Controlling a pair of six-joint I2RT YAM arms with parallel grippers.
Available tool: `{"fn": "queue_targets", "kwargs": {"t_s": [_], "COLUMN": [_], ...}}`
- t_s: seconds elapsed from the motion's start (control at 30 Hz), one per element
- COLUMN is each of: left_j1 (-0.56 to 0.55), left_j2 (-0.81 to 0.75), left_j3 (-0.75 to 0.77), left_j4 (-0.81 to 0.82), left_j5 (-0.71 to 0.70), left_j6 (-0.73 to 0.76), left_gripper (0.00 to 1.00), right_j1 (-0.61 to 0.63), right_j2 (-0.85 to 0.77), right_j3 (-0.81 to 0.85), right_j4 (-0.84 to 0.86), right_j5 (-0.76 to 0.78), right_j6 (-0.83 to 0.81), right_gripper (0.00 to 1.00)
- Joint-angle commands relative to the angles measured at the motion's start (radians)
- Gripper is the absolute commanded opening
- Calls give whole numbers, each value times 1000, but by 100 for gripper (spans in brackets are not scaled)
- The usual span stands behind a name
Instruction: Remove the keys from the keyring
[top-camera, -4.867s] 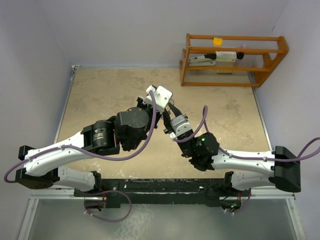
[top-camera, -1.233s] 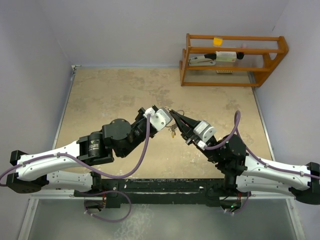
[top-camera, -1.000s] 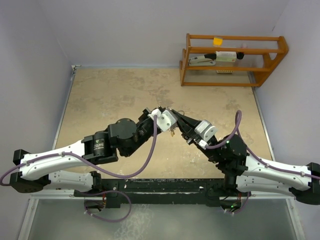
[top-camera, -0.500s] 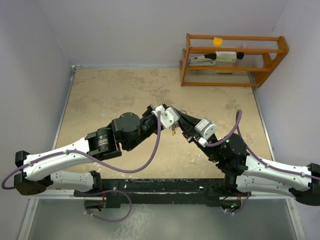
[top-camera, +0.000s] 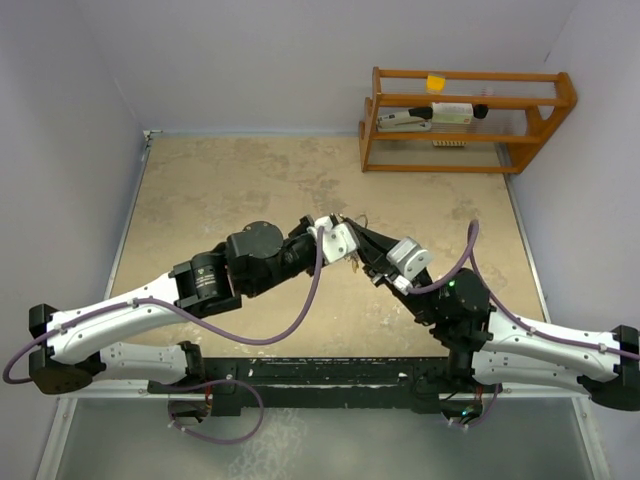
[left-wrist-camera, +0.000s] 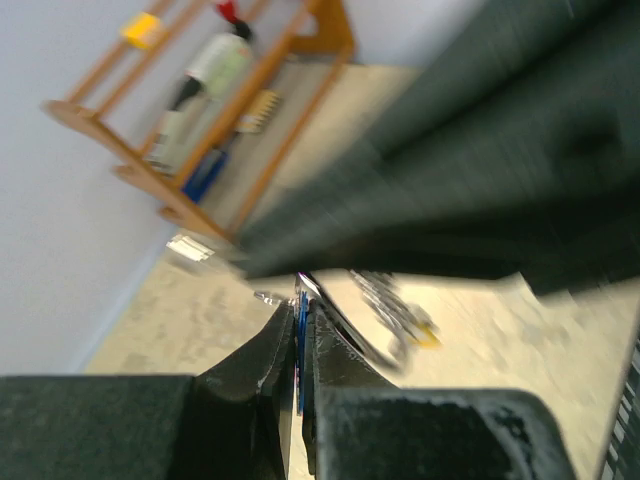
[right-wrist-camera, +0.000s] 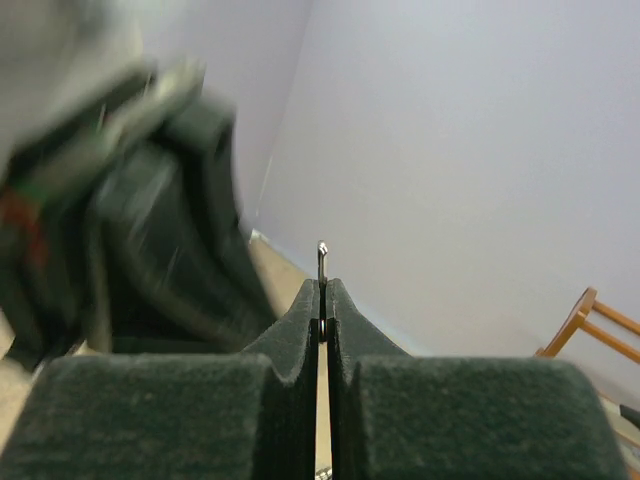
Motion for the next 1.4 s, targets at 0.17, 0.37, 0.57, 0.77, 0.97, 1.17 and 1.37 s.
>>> {"fn": "queue_targets", "kwargs": {"t_s": [0.17, 0.37, 0.57, 0.77, 0.97, 1.17, 1.37], "left_j1": [-1, -1, 22, 158, 366, 582, 758], "left_j2": [-23, -75, -167, -214, -92, 60, 170], "left_j3": [-100, -136, -179, -186, -141, -127, -222], "left_j4": [-155, -102, 12, 62, 62, 131, 335], "left_j5": [171, 3, -275, -336, -241, 34, 371], "left_j6": [-56, -86, -139, -222, -334, -447, -621], "left_gripper": [0, 0, 0, 0, 0, 0, 0], "right_j1": [2, 1, 2, -9, -109, -337, -361], "right_j2": [-1, 4, 11, 43, 96, 134, 159], "right_j3": [17, 22, 3, -6, 36, 77, 44], "right_j4": [322, 312, 314, 347, 243, 50, 12], "right_j5": [1, 28, 115, 195, 172, 51, 53], "right_j6": [-39, -61, -114, -157, -52, 203, 261], "right_gripper": [0, 0, 0, 0, 0, 0, 0]}}
